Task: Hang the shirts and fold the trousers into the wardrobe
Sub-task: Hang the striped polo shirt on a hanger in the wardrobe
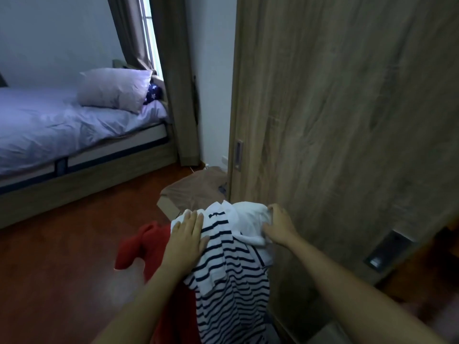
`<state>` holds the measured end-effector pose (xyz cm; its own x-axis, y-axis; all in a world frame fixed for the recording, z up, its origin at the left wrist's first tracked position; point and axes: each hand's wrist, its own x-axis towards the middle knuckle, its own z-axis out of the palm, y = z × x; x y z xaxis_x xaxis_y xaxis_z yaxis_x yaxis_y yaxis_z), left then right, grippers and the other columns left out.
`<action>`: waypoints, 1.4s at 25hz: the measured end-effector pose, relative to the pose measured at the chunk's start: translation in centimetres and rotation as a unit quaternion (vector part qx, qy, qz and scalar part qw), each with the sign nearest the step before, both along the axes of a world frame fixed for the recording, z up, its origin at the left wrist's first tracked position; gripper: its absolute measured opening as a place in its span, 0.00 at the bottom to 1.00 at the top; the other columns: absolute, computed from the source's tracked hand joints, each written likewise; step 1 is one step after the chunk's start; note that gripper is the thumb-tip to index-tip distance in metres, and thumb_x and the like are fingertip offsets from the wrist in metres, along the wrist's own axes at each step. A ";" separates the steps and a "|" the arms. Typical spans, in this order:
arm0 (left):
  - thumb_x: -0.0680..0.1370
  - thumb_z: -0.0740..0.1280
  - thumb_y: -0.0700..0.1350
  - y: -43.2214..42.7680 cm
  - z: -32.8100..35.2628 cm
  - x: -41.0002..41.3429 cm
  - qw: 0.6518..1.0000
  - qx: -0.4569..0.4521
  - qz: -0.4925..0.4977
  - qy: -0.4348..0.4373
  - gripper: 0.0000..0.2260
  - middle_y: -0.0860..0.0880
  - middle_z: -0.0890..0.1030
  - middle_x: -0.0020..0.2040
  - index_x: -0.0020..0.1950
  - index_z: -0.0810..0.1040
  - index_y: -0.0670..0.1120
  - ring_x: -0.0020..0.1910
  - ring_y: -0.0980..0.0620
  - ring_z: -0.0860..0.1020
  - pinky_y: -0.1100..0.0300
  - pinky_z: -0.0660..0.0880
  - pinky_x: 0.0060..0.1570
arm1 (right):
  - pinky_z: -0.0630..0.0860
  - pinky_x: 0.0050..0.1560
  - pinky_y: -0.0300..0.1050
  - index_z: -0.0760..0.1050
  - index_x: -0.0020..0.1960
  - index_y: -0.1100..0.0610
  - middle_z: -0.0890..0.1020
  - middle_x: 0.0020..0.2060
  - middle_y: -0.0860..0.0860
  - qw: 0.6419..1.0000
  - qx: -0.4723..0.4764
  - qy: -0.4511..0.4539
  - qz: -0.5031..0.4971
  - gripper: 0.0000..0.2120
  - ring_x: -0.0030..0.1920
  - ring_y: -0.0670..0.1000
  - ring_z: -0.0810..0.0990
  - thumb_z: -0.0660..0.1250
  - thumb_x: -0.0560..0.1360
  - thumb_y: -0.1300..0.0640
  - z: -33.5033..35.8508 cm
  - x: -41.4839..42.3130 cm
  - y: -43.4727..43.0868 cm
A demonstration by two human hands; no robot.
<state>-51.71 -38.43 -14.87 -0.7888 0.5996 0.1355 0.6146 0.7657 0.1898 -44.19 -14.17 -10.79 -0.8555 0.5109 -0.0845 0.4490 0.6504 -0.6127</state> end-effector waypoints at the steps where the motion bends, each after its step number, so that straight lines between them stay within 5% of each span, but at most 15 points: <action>1: 0.78 0.49 0.56 0.0 -0.7 -0.2 1.000 0.008 -0.002 0.008 0.29 0.38 0.68 0.71 0.71 0.65 0.38 0.71 0.39 0.65 0.43 0.63 0.66 | 0.70 0.63 0.51 0.60 0.70 0.60 0.70 0.66 0.61 1.000 -0.017 -0.003 -0.024 0.26 0.64 0.60 0.71 0.63 0.75 0.59 -0.7 -0.6 0.0; 5: 0.78 0.52 0.54 0.0 -2.0 -0.8 0.999 0.027 -0.004 0.044 0.27 0.39 0.70 0.70 0.70 0.67 0.38 0.70 0.39 0.68 0.44 0.64 0.64 | 0.67 0.65 0.53 0.48 0.75 0.60 0.68 0.69 0.63 0.990 -0.102 -0.008 -0.099 0.33 0.67 0.62 0.70 0.62 0.78 0.56 -2.6 -2.0 -0.4; 8: 0.78 0.50 0.56 -0.2 -2.4 -1.1 0.999 0.021 -0.009 0.048 0.28 0.38 0.69 0.70 0.70 0.66 0.37 0.70 0.39 0.66 0.44 0.61 0.65 | 0.72 0.55 0.49 0.57 0.71 0.60 0.74 0.63 0.62 0.992 -0.065 0.010 -0.108 0.24 0.60 0.61 0.75 0.61 0.78 0.60 -2.1 -1.7 -0.3; 10: 0.78 0.46 0.60 -0.1 -1.8 -0.7 0.999 0.031 -0.004 0.039 0.32 0.39 0.64 0.73 0.73 0.62 0.39 0.73 0.39 0.62 0.43 0.59 0.68 | 0.70 0.44 0.43 0.67 0.60 0.58 0.78 0.52 0.60 0.995 -0.027 0.057 -0.077 0.13 0.50 0.57 0.77 0.60 0.76 0.65 -0.6 -0.8 0.1; 14: 0.77 0.53 0.59 2.7 3.3 0.5 0.984 0.164 0.065 -0.015 0.30 0.40 0.56 0.76 0.76 0.58 0.47 0.75 0.38 0.54 0.41 0.57 0.69 | 0.61 0.37 0.37 0.75 0.43 0.61 0.75 0.41 0.59 0.982 0.099 0.160 0.035 0.09 0.42 0.58 0.76 0.60 0.69 0.70 4.3 1.0 0.8; 18: 0.73 0.61 0.48 6.3 11.1 1.9 0.965 0.246 -0.082 -0.038 0.28 0.39 0.51 0.77 0.73 0.63 0.45 0.74 0.40 0.55 0.45 0.59 0.70 | 0.62 0.36 0.28 0.74 0.43 0.60 0.70 0.39 0.52 0.950 0.120 0.266 0.113 0.05 0.39 0.50 0.70 0.61 0.71 0.68 12.2 3.6 -2.5; 20: 0.71 0.63 0.56 7.2 15.7 3.3 0.965 0.199 -0.164 -0.045 0.29 0.45 0.54 0.76 0.71 0.68 0.47 0.73 0.48 0.54 0.48 0.56 0.70 | 0.64 0.36 0.26 0.74 0.41 0.61 0.70 0.39 0.52 0.923 0.129 0.342 0.117 0.04 0.37 0.49 0.69 0.62 0.70 0.68 16.6 6.6 -3.2; 21: 0.70 0.61 0.61 7.6 17.8 4.2 0.963 0.188 -0.190 -0.021 0.29 0.45 0.64 0.73 0.65 0.74 0.46 0.70 0.49 0.61 0.48 0.60 0.68 | 0.65 0.37 0.26 0.75 0.40 0.61 0.70 0.38 0.52 0.911 0.140 0.371 0.115 0.05 0.37 0.48 0.69 0.63 0.69 0.68 18.7 8.5 -3.2; 23: 0.69 0.60 0.66 8.3 21.1 7.1 0.949 0.233 -0.211 0.018 0.24 0.48 0.80 0.48 0.46 0.77 0.46 0.50 0.51 0.76 0.51 0.71 0.51 | 0.66 0.39 0.26 0.77 0.37 0.61 0.71 0.38 0.52 0.892 0.168 0.406 0.109 0.07 0.37 0.48 0.71 0.62 0.67 0.70 22.3 12.6 -2.9; 24: 0.70 0.62 0.65 8.8 22.0 8.3 0.939 0.261 -0.221 0.015 0.21 0.51 0.77 0.38 0.40 0.73 0.47 0.39 0.52 0.75 0.54 0.71 0.41 | 0.66 0.40 0.26 0.79 0.35 0.61 0.71 0.39 0.51 0.886 0.178 0.417 0.102 0.09 0.38 0.47 0.71 0.62 0.66 0.71 23.8 14.6 -2.7; 26: 0.73 0.65 0.61 9.6 22.1 11.1 0.939 0.249 -0.237 0.004 0.18 0.51 0.74 0.33 0.39 0.68 0.47 0.31 0.53 0.72 0.57 0.67 0.33 | 0.66 0.41 0.25 0.81 0.31 0.59 0.72 0.39 0.49 0.881 0.183 0.430 0.074 0.13 0.39 0.43 0.71 0.61 0.63 0.72 26.1 18.7 -2.1; 31: 0.74 0.63 0.53 10.3 16.9 18.5 0.949 0.170 -0.253 -0.079 0.14 0.48 0.76 0.48 0.51 0.72 0.44 0.45 0.51 0.75 0.55 0.71 0.46 | 0.66 0.46 0.23 0.84 0.35 0.57 0.73 0.41 0.48 0.886 0.189 0.421 -0.044 0.18 0.46 0.45 0.73 0.58 0.67 0.73 29.9 29.6 1.7; 33: 0.75 0.67 0.52 12.1 16.8 23.2 0.921 0.238 -0.269 -0.153 0.22 0.53 0.70 0.62 0.66 0.68 0.45 0.59 0.57 0.71 0.60 0.70 0.58 | 0.70 0.48 0.32 0.84 0.35 0.55 0.73 0.40 0.46 0.883 0.221 0.414 -0.019 0.18 0.46 0.45 0.74 0.59 0.66 0.71 30.3 32.7 2.3; 35: 0.76 0.68 0.51 14.9 18.9 29.3 0.856 0.319 -0.326 -0.246 0.27 0.61 0.66 0.68 0.72 0.62 0.53 0.64 0.64 0.68 0.65 0.69 0.60 | 0.73 0.50 0.41 0.84 0.35 0.54 0.73 0.41 0.46 0.881 0.254 0.398 0.028 0.17 0.46 0.45 0.74 0.58 0.64 0.67 30.4 36.0 1.9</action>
<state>-22.44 -23.52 3.99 -0.3714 0.8612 0.3469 0.5974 -0.0643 0.7994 -8.18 -12.23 19.57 -0.5658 0.2657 0.7805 -0.0325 0.9387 -0.3431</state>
